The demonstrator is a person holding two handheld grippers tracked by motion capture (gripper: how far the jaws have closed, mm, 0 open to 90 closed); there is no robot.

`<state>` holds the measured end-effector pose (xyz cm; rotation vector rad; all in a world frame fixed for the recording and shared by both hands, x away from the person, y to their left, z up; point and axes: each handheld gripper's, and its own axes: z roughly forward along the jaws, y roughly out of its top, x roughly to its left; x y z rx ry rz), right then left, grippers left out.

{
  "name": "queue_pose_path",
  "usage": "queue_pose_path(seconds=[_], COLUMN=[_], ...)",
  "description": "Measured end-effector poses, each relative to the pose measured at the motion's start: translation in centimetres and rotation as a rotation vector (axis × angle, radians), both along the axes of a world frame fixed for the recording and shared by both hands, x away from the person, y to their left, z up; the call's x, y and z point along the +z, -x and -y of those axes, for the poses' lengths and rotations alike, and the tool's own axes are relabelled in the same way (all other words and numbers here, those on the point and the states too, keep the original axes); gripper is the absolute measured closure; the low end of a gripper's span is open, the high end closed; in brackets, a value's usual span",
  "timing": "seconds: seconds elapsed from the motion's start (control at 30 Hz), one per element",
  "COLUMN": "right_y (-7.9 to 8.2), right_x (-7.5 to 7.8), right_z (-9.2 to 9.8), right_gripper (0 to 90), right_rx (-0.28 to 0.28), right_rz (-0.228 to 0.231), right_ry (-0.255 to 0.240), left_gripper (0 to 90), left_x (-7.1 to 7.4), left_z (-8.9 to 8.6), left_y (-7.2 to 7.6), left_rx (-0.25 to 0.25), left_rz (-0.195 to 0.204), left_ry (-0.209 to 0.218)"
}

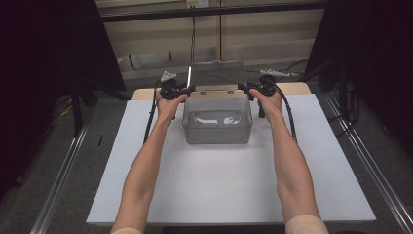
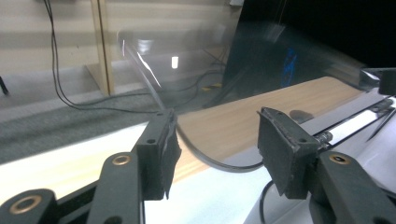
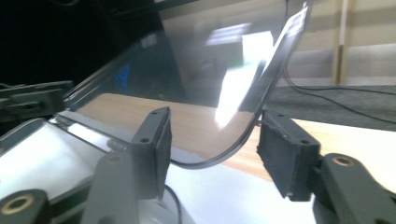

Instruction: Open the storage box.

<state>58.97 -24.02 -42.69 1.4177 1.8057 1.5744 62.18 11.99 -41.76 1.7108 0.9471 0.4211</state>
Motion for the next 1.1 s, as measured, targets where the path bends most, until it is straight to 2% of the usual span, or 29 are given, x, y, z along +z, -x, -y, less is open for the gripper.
queue_pose_path(seconds=[0.07,0.1,0.13,0.17,0.2,0.23,0.27,0.3,0.37,0.4,0.5,0.6,0.7,0.83,0.97,1.1], right_y=[0.0,0.0,0.1,0.1,0.1,0.1,0.1,0.1,0.2,0.2,0.3,0.5,0.7,1.3,2.1,2.8], right_x=[0.0,0.0,0.1,0.1,0.2,0.2,0.1,0.0,0.0,0.1,0.2,0.5,0.8,1.0,1.3,1.6], right_z=[0.0,-0.1,-0.5,-0.5,-0.4,-0.4,-0.3,-0.2,-0.3,-0.3,-0.3,-0.3,-0.3,-0.3,-0.2,-0.2], right_gripper=[43.5,46.7,53.9,53.9,41.7,41.7,36.1,36.3,36.9,32.8,29.5,25.0,23.0,19.6,14.8,9.7], right_rx=[0.002,0.002,0.057,0.057,0.012,0.012,-0.005,-0.012,-0.009,-0.016,-0.02,-0.023,-0.029,-0.034,-0.048,-0.052], right_rz=[0.003,0.006,0.024,0.024,0.016,0.016,0.008,0.006,0.01,0.021,0.021,0.037,0.047,0.072,0.094,0.118], right_ry=[0.004,0.027,0.021,0.021,0.082,0.082,0.08,0.063,0.066,0.086,0.092,0.105,0.118,0.138,0.137,0.13], left_gripper=[47.7,47.7,45.9,45.9,43.7,43.7,42.2,38.8,36.7,35.2,33.0,24.6,23.0,15.7,12.0,9.7], left_x=[-0.3,-0.4,-0.4,-0.5,-0.5,-0.5,-0.5,-0.5,-0.5,-0.5,-0.6,-0.3,0.0,0.3,0.5,0.8], left_z=[-0.1,-0.1,-0.1,-0.2,-0.2,-0.2,-0.2,-0.2,-0.2,-0.2,-0.3,-0.4,-0.5,-0.6,-0.6,-0.4], left_y=[-0.1,-0.1,-0.1,-0.1,-0.1,0.0,0.0,0.0,0.0,0.1,0.2,0.3,0.6,1.0,1.8,2.8], left_rx=[0.001,-0.001,0.002,0.005,0.011,0.019,0.026,0.03,0.046,0.051,0.058,0.05,0.044,0.046,0.048,0.034], left_rz=[-0.018,-0.02,-0.015,-0.021,-0.021,-0.021,-0.02,-0.016,-0.015,-0.02,-0.021,-0.022,-0.011,-0.012,0.003,0.025], left_ry=[0.016,0.015,0.007,0.017,0.016,0.017,0.015,0.01,0.007,0.014,0.025,0.007,-0.003,-0.005,0.011,0.004])
